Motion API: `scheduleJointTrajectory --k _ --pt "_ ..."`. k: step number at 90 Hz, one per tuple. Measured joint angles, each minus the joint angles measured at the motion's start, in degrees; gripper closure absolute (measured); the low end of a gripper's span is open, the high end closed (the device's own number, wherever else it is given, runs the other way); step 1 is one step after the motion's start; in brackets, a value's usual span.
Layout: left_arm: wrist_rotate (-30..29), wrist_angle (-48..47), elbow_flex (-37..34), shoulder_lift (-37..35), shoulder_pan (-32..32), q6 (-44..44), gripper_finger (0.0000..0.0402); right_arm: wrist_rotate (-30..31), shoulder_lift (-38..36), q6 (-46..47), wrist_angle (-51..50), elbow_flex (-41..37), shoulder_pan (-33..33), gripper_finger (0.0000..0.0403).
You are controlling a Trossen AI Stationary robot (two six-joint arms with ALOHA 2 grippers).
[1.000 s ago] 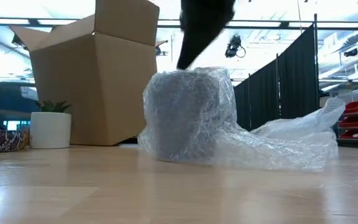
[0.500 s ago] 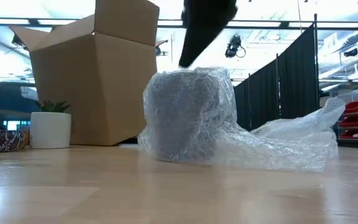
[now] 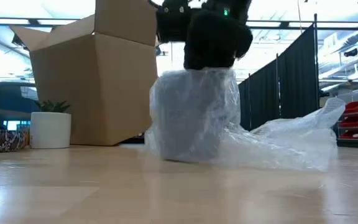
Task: Wrap mug
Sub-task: Wrap the blue mug with bubble wrap
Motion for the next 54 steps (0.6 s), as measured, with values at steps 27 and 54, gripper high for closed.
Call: scheduleJointTrajectory --k 27,54 --pt "0.0 0.0 0.0 0.0 0.0 0.0 0.0273 3.8 0.0 -5.3 -0.8 8.6 2.6 0.0403" --pt "0.0 0.0 0.0 0.0 0.0 0.0 0.0273 3.8 0.0 -1.6 2.3 1.2 0.4 0.0403"
